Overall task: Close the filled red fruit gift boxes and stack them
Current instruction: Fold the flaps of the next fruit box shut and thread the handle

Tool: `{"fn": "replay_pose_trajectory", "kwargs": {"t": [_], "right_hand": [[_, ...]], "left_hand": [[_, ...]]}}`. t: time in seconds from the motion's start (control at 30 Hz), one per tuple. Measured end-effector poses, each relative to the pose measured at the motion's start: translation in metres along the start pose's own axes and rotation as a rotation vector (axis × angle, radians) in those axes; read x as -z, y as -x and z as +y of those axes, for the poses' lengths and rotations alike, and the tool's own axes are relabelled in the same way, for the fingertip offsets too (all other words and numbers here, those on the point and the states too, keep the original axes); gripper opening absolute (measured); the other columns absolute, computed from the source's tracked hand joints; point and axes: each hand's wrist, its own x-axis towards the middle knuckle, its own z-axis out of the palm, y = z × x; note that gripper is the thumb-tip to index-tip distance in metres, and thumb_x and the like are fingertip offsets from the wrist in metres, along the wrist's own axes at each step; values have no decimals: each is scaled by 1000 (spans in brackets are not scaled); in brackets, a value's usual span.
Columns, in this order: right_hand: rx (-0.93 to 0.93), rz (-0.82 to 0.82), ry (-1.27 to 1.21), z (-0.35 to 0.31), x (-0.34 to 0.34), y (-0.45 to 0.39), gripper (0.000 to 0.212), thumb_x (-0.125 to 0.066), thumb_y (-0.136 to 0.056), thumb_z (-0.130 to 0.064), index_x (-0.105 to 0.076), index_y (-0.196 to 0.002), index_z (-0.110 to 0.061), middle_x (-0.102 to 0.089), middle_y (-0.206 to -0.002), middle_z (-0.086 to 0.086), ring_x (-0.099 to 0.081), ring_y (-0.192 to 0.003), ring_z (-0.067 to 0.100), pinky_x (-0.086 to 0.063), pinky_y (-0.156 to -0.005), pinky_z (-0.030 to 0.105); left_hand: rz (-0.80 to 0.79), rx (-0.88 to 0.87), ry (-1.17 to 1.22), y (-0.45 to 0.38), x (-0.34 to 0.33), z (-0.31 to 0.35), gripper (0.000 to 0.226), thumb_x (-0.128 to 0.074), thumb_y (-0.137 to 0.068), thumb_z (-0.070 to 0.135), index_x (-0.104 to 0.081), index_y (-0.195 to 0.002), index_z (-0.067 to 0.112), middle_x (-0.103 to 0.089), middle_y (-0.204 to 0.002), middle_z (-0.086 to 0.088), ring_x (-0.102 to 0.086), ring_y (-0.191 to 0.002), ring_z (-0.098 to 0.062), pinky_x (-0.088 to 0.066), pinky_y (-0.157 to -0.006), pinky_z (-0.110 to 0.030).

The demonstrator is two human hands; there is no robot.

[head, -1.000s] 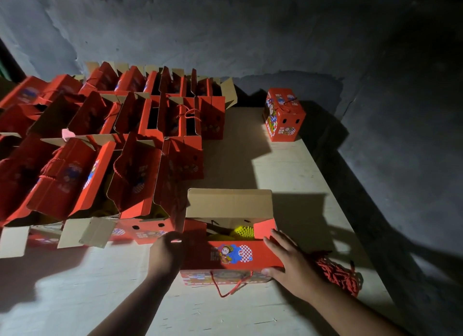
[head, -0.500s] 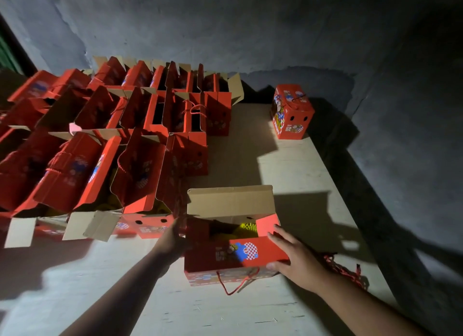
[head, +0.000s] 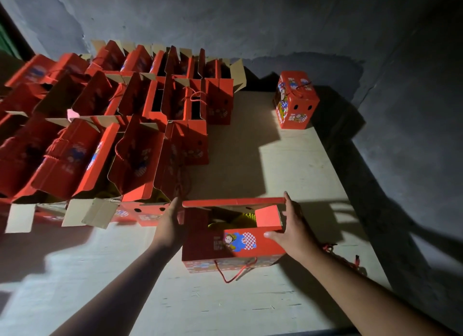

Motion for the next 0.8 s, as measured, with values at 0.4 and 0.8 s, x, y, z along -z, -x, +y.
{"fn": "replay_pose_trajectory", "kwargs": {"t": [0.4,0.8], "right_hand": [[257,-62,224,1,8,-2,54,-66,-99,-47,-54,-147,-26,-28,-167,-9,-33,-151,14,-34,-122,35],[356,-203,558,-25,-14,-24,65,-46,-109,-37,-15,-166,-40,-19,-161,4,-24,-148,26,-39,-120,46]], "left_hand": [[-164,-394,-649,13,-1,-4,68,-62,-100,51,-40,-159,26,-42,-153,-1,-37,-141,-27,-46,-112,-50],[-337,-249,-847,-6,-26,8,76,-34,-99,62,15,-157,58,-6,-174,-11,2,-160,-40,-28,-118,-66]]}}
